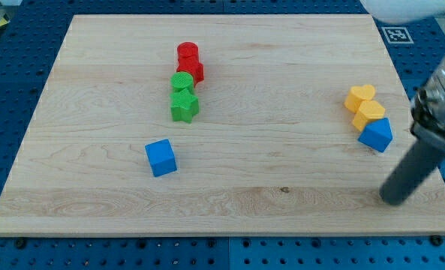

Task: Point your arm towards the blue cube

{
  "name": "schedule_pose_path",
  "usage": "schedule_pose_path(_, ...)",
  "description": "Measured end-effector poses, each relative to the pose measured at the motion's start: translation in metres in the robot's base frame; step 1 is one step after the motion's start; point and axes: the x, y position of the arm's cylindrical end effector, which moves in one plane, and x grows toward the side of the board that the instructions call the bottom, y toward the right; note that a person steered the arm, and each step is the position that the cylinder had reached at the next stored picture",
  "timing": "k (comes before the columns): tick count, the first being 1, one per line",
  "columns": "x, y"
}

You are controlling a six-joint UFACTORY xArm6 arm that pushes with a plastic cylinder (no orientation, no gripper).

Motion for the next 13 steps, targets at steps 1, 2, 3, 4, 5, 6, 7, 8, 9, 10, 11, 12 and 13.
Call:
schedule_pose_path(1, 0.015, -0.007)
schedule_pose_path(2, 0.015, -0.007)
schedule_pose_path(3, 0.015, -0.007)
schedule_pose_path(4, 0.016, -0.017)
schedule_pose_path(5, 0.015, -0.022)
schedule_pose_path(6, 0.015, -0.022)
schedule_pose_path(7, 0.016, -0.028)
schedule_pose_path(8, 0.016, -0.045)
schedule_pose_path(9, 0.015, -0.059)
schedule_pose_path(10, 0.015, -0.059)
schedule_pose_path(11, 0.016, -0.083)
schedule_pose_path(12, 0.017, -0.143)
schedule_pose_path(13, 0.017, -0.223)
